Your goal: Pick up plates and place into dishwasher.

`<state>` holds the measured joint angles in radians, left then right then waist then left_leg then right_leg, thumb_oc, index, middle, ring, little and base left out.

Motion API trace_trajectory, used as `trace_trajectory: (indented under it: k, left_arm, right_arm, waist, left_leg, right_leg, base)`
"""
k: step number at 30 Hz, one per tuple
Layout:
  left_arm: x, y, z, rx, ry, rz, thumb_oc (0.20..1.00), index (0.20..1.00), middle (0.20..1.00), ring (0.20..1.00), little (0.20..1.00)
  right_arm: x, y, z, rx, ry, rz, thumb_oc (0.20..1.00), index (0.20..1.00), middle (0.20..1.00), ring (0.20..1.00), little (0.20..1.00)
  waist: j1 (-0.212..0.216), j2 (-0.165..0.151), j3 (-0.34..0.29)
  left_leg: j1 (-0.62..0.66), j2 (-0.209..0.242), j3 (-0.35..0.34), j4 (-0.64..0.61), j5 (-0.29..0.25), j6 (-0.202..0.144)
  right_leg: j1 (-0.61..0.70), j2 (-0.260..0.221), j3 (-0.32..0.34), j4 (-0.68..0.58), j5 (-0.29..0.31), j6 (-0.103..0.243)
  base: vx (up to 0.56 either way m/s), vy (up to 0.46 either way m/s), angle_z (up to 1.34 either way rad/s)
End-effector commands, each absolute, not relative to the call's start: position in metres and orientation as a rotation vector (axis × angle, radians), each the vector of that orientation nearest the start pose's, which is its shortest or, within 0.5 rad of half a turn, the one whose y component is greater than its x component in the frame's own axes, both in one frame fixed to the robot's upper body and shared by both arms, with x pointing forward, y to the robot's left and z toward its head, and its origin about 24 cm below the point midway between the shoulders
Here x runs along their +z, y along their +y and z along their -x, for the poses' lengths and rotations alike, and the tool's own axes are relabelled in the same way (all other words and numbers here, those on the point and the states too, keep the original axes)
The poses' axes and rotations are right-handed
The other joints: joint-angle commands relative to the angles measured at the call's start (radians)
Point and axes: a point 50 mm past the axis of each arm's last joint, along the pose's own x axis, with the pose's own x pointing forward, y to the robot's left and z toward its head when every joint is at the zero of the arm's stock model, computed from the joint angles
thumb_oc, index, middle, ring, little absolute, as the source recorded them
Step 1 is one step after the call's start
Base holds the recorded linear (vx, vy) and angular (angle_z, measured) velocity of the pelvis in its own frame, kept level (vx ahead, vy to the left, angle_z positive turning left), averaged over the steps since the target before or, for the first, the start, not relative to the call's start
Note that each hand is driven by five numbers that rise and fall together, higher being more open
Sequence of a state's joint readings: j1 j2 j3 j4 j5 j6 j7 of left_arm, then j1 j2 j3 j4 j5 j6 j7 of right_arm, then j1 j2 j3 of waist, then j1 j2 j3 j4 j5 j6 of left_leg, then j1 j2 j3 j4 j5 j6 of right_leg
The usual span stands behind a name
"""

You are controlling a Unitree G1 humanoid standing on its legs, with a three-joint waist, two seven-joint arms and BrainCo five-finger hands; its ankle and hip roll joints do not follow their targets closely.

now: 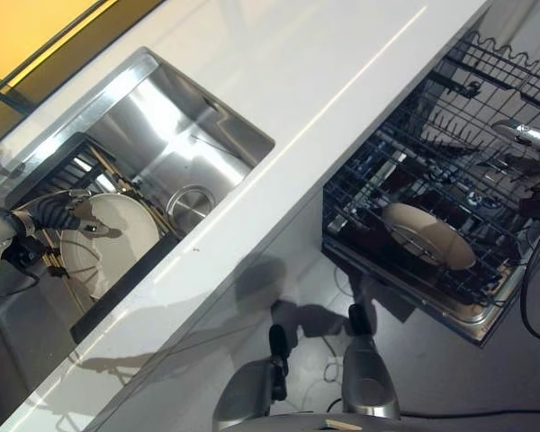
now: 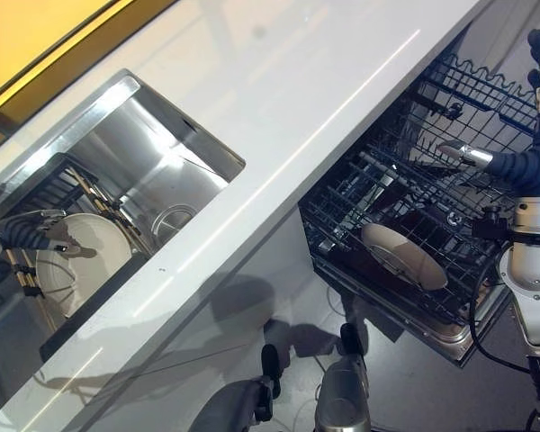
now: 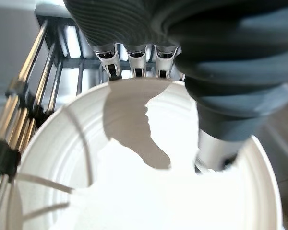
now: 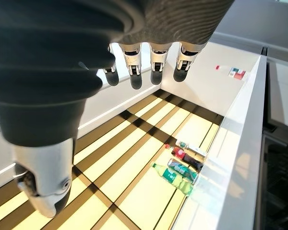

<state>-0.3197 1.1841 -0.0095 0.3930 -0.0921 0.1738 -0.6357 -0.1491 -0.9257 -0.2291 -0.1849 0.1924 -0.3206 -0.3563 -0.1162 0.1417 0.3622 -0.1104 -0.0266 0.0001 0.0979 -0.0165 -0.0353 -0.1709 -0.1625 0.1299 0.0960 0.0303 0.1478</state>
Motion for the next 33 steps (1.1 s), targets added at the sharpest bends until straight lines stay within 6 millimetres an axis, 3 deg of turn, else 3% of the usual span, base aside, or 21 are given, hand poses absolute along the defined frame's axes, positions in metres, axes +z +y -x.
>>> trace_trajectory:
  k: [1, 23, 30, 33]
  left_arm:
    - [0.119, 0.352, -0.247, -0.507, 0.674, -0.812, 0.2, 0.2, 0.2, 0.2, 0.2]
    - [0.13, 0.358, -0.216, -0.588, 0.737, -0.856, 0.2, 0.2, 0.2, 0.2, 0.2]
    - [0.163, 0.369, -0.224, -0.294, 0.46, -1.013, 0.2, 0.2, 0.2, 0.2, 0.2]
    - [0.173, 0.373, -0.219, -0.21, 0.358, -1.054, 0.2, 0.2, 0.2, 0.2, 0.2]
  right_arm:
    - [0.274, -0.285, -0.22, -0.31, -0.962, 0.617, 1.0, 1.0, 1.0, 1.0, 1.0]
    - [0.252, -0.297, -0.21, -0.35, -0.868, 0.563, 1.0, 1.0, 1.0, 1.0, 1.0]
    - [0.248, -0.301, -0.204, -0.371, -0.857, 0.544, 1.0, 1.0, 1.0, 1.0, 1.0]
    - [0.243, -0.305, -0.199, -0.386, -0.852, 0.539, 1.0, 1.0, 1.0, 1.0, 1.0]
  waist:
    - [0.03, -0.039, -0.089]
    - [0.083, -0.063, -0.18]
    - [0.092, -0.078, -0.206]
    - [0.102, -0.082, -0.219]
  left_leg:
    - [-0.051, -0.051, -0.006, 0.078, -0.041, 0.038]
    - [0.023, -0.023, -0.06, 0.055, -0.047, 0.028]
    - [0.04, -0.018, -0.064, 0.032, -0.045, 0.029]
    - [0.048, -0.015, -0.068, 0.018, -0.042, 0.03]
  right_leg:
    - [-0.013, 0.015, -0.023, 0.028, 0.001, -0.01]
    - [0.09, 0.041, -0.073, -0.014, -0.022, -0.015]
    - [0.102, 0.046, -0.076, -0.024, -0.028, -0.012]
    - [0.108, 0.049, -0.078, -0.029, -0.03, -0.012]
  base:
    - [0.0, -0.098, 0.15]
    - [0.03, -0.066, 0.09]
    - [0.0, -0.036, 0.0]
    - [0.0, -0.033, 0.0]
